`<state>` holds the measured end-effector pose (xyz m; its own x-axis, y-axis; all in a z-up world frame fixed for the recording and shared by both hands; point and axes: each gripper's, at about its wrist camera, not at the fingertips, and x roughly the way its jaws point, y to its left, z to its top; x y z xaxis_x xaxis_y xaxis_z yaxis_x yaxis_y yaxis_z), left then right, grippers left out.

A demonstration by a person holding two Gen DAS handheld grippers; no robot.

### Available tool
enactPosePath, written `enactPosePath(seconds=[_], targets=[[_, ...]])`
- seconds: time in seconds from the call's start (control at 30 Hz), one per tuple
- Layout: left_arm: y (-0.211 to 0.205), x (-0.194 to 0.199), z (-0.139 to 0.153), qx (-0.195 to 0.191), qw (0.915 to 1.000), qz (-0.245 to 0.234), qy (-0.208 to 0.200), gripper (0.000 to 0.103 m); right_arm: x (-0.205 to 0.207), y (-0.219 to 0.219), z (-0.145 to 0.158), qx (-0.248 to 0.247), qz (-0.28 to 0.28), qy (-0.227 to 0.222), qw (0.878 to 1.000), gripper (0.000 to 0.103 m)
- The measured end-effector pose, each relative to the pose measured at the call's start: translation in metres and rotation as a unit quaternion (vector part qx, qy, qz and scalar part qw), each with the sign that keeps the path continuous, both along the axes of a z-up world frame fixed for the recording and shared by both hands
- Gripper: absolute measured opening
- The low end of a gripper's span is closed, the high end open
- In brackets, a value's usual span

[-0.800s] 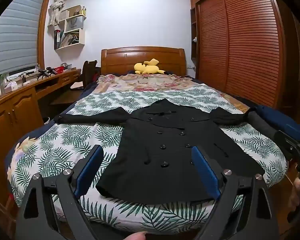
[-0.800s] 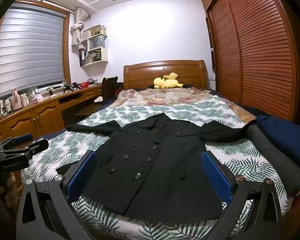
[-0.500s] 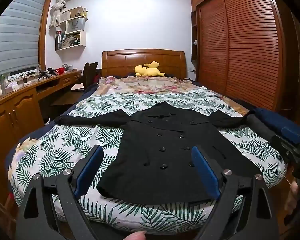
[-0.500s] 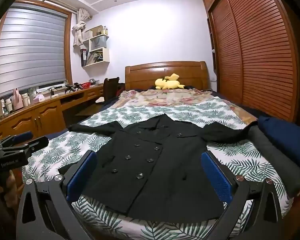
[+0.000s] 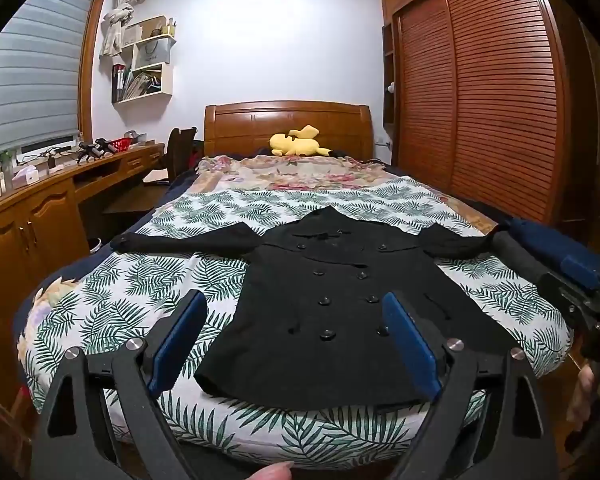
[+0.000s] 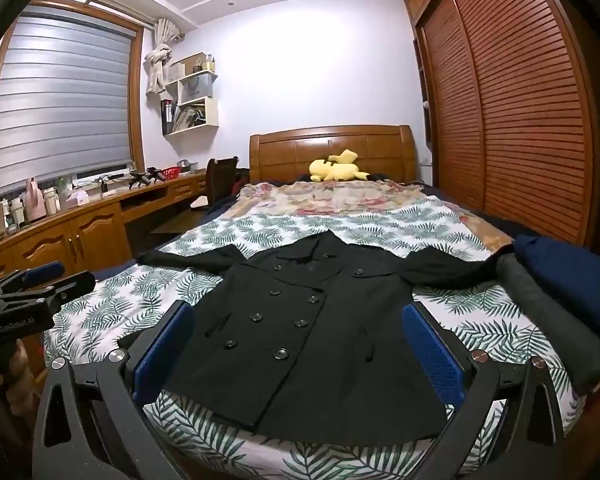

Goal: Fold large clothes

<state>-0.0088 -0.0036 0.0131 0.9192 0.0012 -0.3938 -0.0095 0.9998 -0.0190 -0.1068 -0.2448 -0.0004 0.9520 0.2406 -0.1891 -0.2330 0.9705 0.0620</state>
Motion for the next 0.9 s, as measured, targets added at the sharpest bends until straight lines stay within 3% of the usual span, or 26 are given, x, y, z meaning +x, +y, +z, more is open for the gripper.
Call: enactPosePath(seconds=[0.9], targets=[[-0.0055, -0.002, 0.0026, 0.002, 1.0, -0.004, -0.002, 0.091, 0.0003, -0.0031, 0.0004, 0.003, 0.001, 0.0, 1.0, 0.103]])
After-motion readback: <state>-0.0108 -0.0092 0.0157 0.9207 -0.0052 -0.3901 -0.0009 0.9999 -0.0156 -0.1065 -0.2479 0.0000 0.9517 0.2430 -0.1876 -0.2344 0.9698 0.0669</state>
